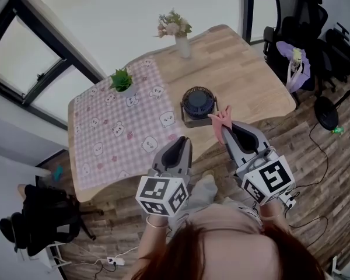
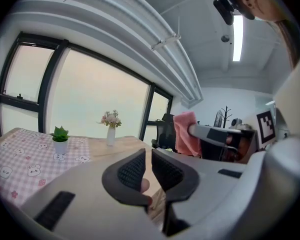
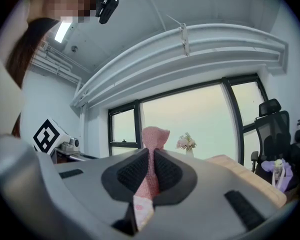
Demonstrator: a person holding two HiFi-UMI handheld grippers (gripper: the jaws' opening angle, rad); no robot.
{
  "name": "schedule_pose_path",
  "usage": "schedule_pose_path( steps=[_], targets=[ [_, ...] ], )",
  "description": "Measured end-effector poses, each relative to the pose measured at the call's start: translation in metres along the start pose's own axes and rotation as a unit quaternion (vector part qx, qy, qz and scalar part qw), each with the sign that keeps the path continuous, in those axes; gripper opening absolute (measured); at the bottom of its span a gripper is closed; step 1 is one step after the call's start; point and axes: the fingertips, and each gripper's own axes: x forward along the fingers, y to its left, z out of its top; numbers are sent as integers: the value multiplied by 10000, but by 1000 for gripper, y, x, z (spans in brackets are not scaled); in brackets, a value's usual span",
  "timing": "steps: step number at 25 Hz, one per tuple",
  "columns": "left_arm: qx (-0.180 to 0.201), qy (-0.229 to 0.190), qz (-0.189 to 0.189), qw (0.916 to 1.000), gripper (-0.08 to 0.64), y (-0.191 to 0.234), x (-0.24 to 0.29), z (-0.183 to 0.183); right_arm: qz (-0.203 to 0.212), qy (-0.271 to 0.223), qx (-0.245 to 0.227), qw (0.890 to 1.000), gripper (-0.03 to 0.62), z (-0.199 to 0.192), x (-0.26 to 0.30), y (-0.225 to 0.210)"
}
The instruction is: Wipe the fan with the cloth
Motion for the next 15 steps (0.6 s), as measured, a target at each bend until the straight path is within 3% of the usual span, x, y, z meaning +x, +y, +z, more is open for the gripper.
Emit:
schedule_pose_path(
  steps=[15],
  targets=[
    [-374, 717, -41, 9967, 21, 82, 63, -32, -180, 682, -264, 9972, 26, -39, 72, -35]
  ],
)
